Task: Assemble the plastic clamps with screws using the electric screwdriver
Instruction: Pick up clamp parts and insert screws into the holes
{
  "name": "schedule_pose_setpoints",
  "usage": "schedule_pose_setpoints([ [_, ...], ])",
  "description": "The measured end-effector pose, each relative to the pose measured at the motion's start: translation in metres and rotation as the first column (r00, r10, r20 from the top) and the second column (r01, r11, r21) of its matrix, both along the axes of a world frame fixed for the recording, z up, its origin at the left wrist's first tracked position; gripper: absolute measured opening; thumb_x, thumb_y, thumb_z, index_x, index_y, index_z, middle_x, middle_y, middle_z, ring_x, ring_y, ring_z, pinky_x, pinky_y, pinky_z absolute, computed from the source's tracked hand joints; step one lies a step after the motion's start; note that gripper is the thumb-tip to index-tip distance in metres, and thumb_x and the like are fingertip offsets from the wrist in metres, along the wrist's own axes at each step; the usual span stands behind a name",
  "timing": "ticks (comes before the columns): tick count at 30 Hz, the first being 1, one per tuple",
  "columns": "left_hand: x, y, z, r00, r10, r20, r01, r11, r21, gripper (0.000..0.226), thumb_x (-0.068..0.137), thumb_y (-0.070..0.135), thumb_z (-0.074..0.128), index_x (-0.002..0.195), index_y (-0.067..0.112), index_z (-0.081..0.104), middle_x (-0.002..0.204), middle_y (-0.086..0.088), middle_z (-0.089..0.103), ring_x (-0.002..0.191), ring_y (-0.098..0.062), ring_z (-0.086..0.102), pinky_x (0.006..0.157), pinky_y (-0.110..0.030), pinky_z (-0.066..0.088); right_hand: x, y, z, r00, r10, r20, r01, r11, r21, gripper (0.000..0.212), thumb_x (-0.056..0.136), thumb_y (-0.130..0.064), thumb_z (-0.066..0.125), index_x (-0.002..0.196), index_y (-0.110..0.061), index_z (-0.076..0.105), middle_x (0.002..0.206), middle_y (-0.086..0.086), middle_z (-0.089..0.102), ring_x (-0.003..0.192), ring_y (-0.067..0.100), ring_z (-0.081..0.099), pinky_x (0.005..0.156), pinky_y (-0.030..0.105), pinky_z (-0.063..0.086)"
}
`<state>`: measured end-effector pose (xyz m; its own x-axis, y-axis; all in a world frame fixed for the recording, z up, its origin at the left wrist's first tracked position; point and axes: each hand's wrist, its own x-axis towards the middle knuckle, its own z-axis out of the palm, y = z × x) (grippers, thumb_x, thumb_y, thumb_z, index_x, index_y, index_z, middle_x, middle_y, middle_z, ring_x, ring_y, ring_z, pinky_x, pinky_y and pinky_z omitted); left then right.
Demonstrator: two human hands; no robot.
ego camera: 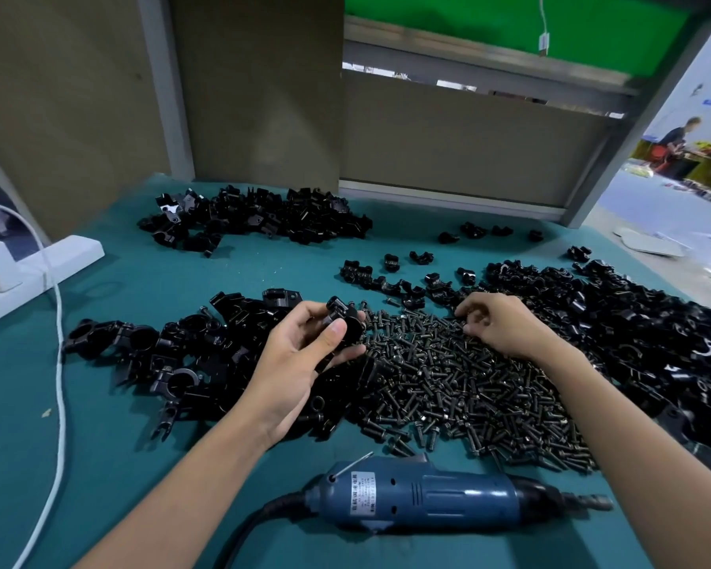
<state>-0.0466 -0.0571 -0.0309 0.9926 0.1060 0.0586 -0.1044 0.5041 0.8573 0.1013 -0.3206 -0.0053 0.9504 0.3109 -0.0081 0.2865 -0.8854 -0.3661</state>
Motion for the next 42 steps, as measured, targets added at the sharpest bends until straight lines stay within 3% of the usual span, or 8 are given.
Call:
schedule_pose_setpoints([
  [4,0.000,0.001,-0.001,1.000,-0.006,-0.002,0.006,1.000,0.014,0.026,0.080,0.019,0.065,0.099,0.002,0.060,0.119,-0.023,0.065,0.093,-0.028,0.072,0.080,-0.025,0.057,-0.006,-0.006,0.000,0.975,-0.097,-0.199,0.174,0.890,0.422,0.023,0.090,-0.003,0.063,0.093,-0.023,0.074,0.089,0.005,0.070,0.069,0.009,0.060,0.068,0.021,0.049],
  [10,0.002,0.001,-0.003,1.000,-0.009,-0.018,0.010,0.998,0.057,0.035,0.080,0.021,0.067,0.106,0.000,0.058,0.121,-0.023,0.064,0.097,-0.031,0.072,0.084,-0.027,0.057,-0.035,0.020,0.011,0.936,0.170,-0.308,0.232,0.359,0.904,0.021,0.082,0.000,0.062,0.100,-0.005,0.071,0.092,0.008,0.072,0.085,0.015,0.064,0.072,0.019,0.054],
  [17,0.002,0.000,-0.006,0.999,0.010,0.037,-0.017,0.980,0.199,0.027,0.074,0.027,0.071,0.098,0.016,0.065,0.106,-0.010,0.073,0.101,-0.031,0.070,0.088,-0.032,0.057,-0.086,0.099,0.029,0.940,0.210,0.269,-0.341,0.593,0.729,0.021,0.085,-0.003,0.070,0.097,-0.021,0.071,0.090,0.000,0.073,0.083,0.016,0.069,0.077,0.026,0.057],
  [26,0.002,0.000,-0.006,0.996,0.003,0.094,-0.033,0.947,0.320,0.023,0.080,0.023,0.068,0.101,0.015,0.065,0.096,-0.003,0.072,0.094,-0.015,0.068,0.085,-0.027,0.056,-0.098,0.113,0.026,0.916,0.270,0.296,-0.400,0.639,0.657,0.017,0.085,0.000,0.071,0.097,-0.011,0.071,0.087,-0.006,0.070,0.082,0.010,0.068,0.076,0.026,0.054],
  [29,0.003,0.000,-0.007,0.996,0.007,0.092,-0.039,0.937,0.348,0.015,0.090,0.011,0.064,0.105,0.008,0.062,0.105,-0.018,0.068,0.097,-0.019,0.067,0.091,-0.034,0.057,-0.099,0.120,0.025,0.902,0.256,0.348,-0.428,0.643,0.635,0.015,0.083,0.000,0.073,0.094,-0.011,0.071,0.085,-0.005,0.071,0.081,0.010,0.069,0.077,0.026,0.056],
  [33,0.000,-0.002,-0.003,0.997,-0.031,0.078,0.017,0.985,0.169,0.025,0.084,0.015,0.063,0.106,0.003,0.061,0.103,-0.016,0.070,0.101,-0.020,0.068,0.092,-0.035,0.056,-0.104,0.130,0.017,0.881,0.103,0.461,-0.420,0.616,0.666,0.015,0.079,-0.007,0.078,0.089,-0.015,0.072,0.084,-0.006,0.071,0.083,0.007,0.068,0.079,0.022,0.053],
  [38,-0.002,-0.003,0.004,0.993,-0.117,0.029,0.120,0.980,-0.156,0.036,0.083,0.014,0.062,0.113,-0.003,0.056,0.112,-0.018,0.070,0.103,-0.026,0.070,0.086,-0.030,0.058,-0.103,0.124,0.016,0.934,-0.059,0.353,-0.314,0.339,0.887,0.013,0.082,-0.010,0.077,0.090,-0.019,0.071,0.082,-0.006,0.071,0.079,0.012,0.068,0.074,0.026,0.054],
  [42,-0.003,0.000,0.006,0.993,-0.112,0.019,0.113,0.953,-0.281,0.035,0.086,0.013,0.059,0.117,-0.004,0.055,0.120,-0.022,0.065,0.108,-0.024,0.068,0.084,-0.029,0.057,-0.104,0.117,0.008,0.955,-0.005,0.298,-0.255,0.501,0.827,0.012,0.081,-0.014,0.078,0.083,-0.021,0.069,0.078,-0.007,0.070,0.074,0.011,0.067,0.069,0.024,0.053],
])
